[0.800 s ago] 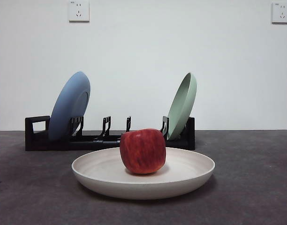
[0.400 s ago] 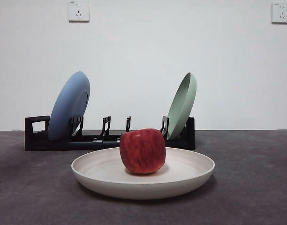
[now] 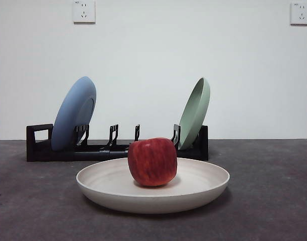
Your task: Take the yellow plate from the plate rack,put the plate on the table,take the apple from the table,put the apple in the plate
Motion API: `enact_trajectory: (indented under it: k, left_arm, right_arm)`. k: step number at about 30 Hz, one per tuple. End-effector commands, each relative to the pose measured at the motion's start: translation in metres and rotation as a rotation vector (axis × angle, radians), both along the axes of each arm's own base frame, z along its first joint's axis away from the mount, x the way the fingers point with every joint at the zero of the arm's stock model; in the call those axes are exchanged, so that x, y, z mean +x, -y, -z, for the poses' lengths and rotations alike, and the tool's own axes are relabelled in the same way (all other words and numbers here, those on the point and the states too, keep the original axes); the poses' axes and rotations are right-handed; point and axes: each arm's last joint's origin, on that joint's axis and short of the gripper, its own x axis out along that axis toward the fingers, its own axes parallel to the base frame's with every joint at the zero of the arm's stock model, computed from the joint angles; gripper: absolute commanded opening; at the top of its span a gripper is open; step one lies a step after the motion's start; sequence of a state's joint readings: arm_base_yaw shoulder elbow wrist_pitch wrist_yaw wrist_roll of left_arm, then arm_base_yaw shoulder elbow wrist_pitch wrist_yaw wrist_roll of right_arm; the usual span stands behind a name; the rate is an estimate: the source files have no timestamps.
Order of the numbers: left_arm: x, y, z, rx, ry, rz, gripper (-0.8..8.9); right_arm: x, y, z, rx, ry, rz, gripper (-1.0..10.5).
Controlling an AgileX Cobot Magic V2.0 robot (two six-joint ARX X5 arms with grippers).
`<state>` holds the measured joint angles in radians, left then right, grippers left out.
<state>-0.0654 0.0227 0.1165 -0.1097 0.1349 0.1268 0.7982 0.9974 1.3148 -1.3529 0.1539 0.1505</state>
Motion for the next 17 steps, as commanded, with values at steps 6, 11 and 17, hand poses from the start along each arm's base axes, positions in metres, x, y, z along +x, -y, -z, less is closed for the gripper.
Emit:
enact_trajectory:
  k: [6, 11, 17]
  left_arm:
    - [0.006, 0.000, 0.037, -0.134, -0.134, -0.009, -0.04]
    - [0.005, 0.000, 0.041, -0.144, -0.174, -0.013, -0.04]
    - [0.005, 0.000, 0.040, -0.159, -0.176, -0.022, -0.04]
  right_arm:
    - [0.000, 0.000, 0.000, 0.001, -0.002, 0.011, 0.0]
    - [0.000, 0.000, 0.000, 0.001, -0.002, 0.011, 0.0]
    - [0.000, 0.000, 0.000, 0.001, -0.002, 0.011, 0.0]
